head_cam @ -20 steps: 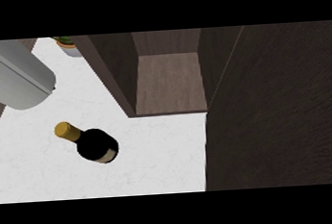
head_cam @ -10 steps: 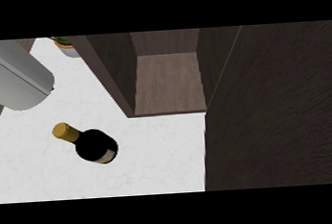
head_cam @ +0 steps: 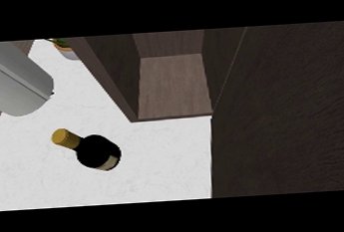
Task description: Pick up the wine, place it into the cabinet and close the cabinet
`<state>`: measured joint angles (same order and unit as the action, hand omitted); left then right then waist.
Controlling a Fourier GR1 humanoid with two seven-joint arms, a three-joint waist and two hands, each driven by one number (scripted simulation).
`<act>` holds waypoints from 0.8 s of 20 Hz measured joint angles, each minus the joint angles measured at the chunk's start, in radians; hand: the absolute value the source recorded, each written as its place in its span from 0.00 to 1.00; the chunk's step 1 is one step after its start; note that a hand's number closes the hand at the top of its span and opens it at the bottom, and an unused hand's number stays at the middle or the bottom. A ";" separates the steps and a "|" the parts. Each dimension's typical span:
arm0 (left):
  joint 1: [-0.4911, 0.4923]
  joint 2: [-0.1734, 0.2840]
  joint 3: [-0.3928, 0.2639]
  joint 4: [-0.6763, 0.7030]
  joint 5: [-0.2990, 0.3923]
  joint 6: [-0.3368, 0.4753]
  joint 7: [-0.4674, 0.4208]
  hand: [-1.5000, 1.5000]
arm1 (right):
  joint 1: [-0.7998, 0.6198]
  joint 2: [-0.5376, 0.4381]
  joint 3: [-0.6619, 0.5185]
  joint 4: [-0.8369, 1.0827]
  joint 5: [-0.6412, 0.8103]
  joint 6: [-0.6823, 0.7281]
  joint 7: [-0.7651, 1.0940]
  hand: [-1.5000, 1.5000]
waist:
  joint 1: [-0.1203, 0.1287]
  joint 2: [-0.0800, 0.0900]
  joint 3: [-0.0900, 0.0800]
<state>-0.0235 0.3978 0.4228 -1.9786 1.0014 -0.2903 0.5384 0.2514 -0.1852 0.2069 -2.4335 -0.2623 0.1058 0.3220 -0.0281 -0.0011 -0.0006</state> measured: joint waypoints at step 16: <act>-0.089 -0.137 -0.103 0.417 -0.465 -0.145 -0.360 0.00 | 0.030 0.010 -0.063 0.016 -0.017 0.067 -0.045 0.00 | 0.006 0.002 0.000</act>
<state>-0.1125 0.2608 0.3198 -1.5612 0.5364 -0.4352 0.1788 0.2809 -0.1751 0.1437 -2.4171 -0.2788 0.1729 0.2765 -0.0225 0.0008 -0.0007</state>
